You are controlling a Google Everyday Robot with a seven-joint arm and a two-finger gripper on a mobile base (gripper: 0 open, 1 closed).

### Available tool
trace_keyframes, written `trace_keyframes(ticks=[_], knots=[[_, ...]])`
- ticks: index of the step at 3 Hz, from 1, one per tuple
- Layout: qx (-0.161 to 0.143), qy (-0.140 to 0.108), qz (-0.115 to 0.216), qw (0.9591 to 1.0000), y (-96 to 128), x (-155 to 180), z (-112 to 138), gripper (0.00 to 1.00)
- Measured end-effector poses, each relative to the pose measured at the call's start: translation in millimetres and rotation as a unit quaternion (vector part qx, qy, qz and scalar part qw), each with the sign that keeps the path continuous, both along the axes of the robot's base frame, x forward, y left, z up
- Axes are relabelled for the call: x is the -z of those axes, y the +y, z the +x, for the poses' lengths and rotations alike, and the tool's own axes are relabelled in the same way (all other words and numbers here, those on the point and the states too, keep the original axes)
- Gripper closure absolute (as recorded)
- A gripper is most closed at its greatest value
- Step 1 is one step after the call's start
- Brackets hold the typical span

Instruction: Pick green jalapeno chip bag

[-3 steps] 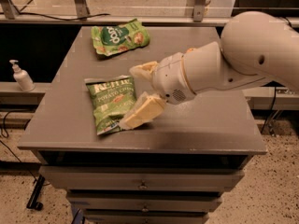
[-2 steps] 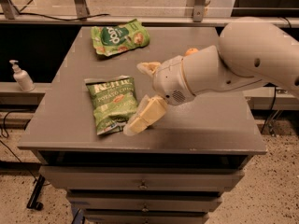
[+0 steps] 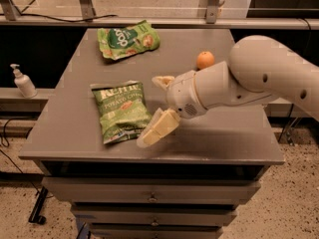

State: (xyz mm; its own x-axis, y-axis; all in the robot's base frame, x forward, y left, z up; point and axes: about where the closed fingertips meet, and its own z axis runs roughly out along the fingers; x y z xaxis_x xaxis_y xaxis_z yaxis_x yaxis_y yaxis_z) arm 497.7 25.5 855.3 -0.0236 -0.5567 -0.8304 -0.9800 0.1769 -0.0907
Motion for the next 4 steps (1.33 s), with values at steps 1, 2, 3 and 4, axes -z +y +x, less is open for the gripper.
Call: trace_keyframes(ticks=[1, 2, 3, 4], knots=[[0.004, 0.006, -0.001, 1.0000, -1, 13, 5, 0.18], [0.012, 0.010, 0.002, 0.9999, -2, 16, 7, 0.41], [0.023, 0.013, 0.005, 0.9996, -5, 14, 5, 0.64], [0.033, 0.012, 0.005, 0.9994, -8, 5, 4, 0.87]])
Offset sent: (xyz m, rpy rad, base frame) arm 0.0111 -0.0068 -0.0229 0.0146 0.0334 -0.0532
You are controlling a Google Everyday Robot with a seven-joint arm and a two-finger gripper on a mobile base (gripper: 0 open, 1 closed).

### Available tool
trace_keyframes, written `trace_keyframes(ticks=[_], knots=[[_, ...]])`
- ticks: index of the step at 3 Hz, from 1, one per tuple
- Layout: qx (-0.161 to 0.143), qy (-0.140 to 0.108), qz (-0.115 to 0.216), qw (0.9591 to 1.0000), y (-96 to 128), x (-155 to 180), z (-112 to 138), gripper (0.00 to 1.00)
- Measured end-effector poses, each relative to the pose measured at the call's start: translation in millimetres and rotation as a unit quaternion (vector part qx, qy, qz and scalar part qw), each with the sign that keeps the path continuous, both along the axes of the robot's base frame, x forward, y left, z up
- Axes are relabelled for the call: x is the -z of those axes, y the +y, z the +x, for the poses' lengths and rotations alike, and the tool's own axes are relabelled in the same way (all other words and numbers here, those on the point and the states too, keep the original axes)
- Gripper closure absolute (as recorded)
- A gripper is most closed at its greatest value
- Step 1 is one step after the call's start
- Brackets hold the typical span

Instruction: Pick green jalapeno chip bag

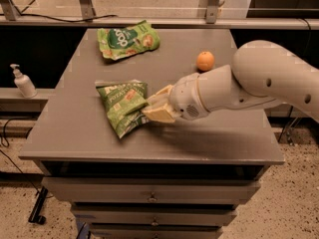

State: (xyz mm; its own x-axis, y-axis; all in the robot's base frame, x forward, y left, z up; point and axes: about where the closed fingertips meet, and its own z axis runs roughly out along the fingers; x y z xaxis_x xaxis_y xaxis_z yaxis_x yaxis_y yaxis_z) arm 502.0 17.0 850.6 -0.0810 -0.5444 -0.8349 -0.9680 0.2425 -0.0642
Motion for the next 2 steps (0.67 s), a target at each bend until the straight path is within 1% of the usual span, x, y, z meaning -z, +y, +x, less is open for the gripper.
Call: trace_keyframes(ticks=[1, 2], knots=[[0.007, -0.011, 0.016, 0.9998, 3, -34, -1, 1.00], [0.005, -0.033, 0.051, 0.9982, 14, -99, -15, 1.00]])
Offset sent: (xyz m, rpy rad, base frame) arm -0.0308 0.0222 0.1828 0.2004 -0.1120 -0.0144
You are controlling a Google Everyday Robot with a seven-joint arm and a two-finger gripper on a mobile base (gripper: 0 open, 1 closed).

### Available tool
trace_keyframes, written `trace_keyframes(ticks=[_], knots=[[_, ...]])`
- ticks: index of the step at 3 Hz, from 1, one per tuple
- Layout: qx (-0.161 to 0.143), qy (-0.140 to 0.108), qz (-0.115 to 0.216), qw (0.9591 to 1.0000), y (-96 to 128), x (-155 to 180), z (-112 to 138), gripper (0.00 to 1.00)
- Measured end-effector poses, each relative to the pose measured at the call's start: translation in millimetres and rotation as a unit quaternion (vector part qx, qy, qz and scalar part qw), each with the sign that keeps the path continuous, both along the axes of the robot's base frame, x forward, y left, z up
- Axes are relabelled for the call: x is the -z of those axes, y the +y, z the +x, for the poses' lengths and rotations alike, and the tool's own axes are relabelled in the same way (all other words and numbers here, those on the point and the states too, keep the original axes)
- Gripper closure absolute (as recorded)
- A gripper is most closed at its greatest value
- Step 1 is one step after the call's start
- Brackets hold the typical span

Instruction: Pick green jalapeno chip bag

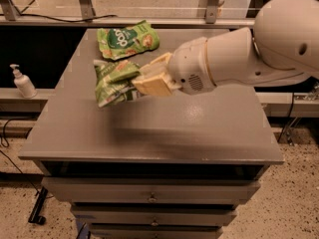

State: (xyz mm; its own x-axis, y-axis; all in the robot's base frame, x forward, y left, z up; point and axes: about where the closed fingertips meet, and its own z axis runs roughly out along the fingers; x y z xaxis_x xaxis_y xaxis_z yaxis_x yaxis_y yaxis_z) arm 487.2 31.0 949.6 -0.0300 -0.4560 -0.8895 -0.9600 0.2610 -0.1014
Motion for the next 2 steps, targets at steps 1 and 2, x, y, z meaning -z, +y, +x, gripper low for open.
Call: trace_keyframes(ticks=[1, 2], knots=[[-0.005, -0.003, 0.028, 0.9996, 13.5, -39.3, -9.9, 1.00], [-0.005, -0.003, 0.031, 0.9995, 14.4, -42.2, -10.4, 1.00]])
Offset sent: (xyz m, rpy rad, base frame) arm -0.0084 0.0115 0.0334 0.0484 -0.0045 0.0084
